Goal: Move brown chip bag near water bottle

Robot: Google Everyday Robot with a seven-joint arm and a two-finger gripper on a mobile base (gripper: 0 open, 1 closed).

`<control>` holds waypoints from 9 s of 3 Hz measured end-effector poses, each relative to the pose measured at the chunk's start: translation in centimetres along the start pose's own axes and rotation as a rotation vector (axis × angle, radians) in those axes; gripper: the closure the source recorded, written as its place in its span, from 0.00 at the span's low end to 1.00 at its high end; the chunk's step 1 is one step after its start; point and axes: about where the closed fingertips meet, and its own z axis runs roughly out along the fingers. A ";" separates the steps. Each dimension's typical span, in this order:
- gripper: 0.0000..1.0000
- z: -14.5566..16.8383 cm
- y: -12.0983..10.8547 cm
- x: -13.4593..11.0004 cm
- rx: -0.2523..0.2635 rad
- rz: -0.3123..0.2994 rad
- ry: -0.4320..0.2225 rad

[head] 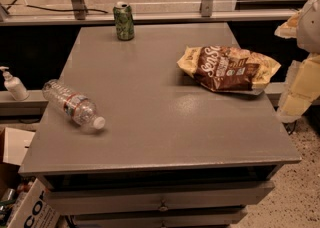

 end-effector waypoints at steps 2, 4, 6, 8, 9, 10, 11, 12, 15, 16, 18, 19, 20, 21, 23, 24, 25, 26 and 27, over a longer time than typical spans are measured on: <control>0.00 0.5 -0.2 0.0 0.020 -0.006 -0.020; 0.00 6.5 -4.3 -0.8 0.044 0.030 -0.111; 0.00 13.0 -11.5 1.0 0.024 0.103 -0.141; 0.18 17.8 -16.4 1.8 -0.015 0.151 -0.138; 0.41 18.6 -16.9 1.7 -0.022 0.154 -0.142; 0.64 17.7 -16.6 0.9 -0.025 0.148 -0.169; 0.87 15.0 -16.2 -1.3 -0.014 0.126 -0.222; 1.00 11.7 -15.1 -4.8 0.001 0.096 -0.277; 1.00 8.6 -8.9 -16.7 -0.001 0.035 -0.288; 1.00 8.9 -6.8 -20.0 -0.007 0.063 -0.257; 1.00 11.6 -2.7 -24.9 -0.036 0.074 -0.189; 1.00 14.0 -1.5 -26.2 -0.054 0.089 -0.151; 1.00 16.3 -1.3 -26.0 -0.064 0.127 -0.119; 1.00 17.4 -1.2 -25.7 -0.074 0.149 -0.103; 0.51 17.4 -1.3 -25.3 -0.081 0.158 -0.091; 0.28 17.4 -1.3 -25.3 -0.081 0.158 -0.091; 0.04 18.4 -0.8 -23.8 -0.101 0.169 -0.064; 0.00 18.9 -0.4 -22.8 -0.118 0.174 -0.045; 0.00 18.4 -0.4 -21.5 -0.168 0.182 -0.066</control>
Offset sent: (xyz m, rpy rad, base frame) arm 0.0088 0.0000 -0.0165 0.0310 -0.0417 0.0174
